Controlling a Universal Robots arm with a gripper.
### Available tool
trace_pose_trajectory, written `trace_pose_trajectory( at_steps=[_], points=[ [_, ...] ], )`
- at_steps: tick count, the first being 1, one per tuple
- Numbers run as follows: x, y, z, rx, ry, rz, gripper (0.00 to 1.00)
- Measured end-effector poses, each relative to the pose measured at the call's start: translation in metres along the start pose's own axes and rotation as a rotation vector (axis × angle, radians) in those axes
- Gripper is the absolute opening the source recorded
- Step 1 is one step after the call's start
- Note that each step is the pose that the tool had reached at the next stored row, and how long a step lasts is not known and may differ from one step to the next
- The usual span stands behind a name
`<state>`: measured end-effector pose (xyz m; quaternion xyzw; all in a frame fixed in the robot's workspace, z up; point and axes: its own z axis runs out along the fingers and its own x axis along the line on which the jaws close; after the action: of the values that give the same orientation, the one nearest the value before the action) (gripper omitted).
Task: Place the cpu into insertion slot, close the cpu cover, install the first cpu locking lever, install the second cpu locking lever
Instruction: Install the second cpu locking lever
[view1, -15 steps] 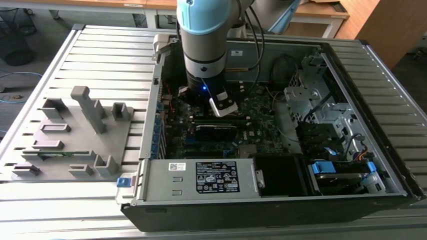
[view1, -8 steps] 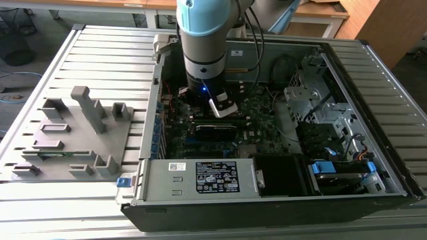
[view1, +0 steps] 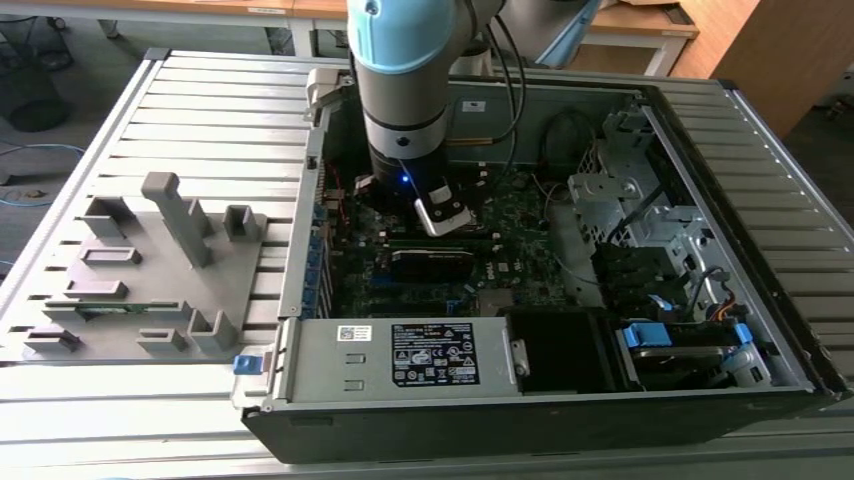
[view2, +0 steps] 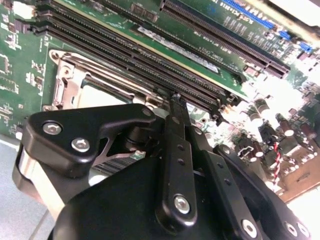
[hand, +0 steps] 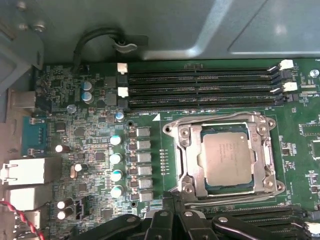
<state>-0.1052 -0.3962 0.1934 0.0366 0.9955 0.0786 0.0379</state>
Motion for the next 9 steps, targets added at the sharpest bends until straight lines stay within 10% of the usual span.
trace_pose_trajectory(
  at_steps=[9],
  points=[
    [0.0092,0.0008,0.0007,0.0037,-0.0119,-0.002,0.11]
  ],
)
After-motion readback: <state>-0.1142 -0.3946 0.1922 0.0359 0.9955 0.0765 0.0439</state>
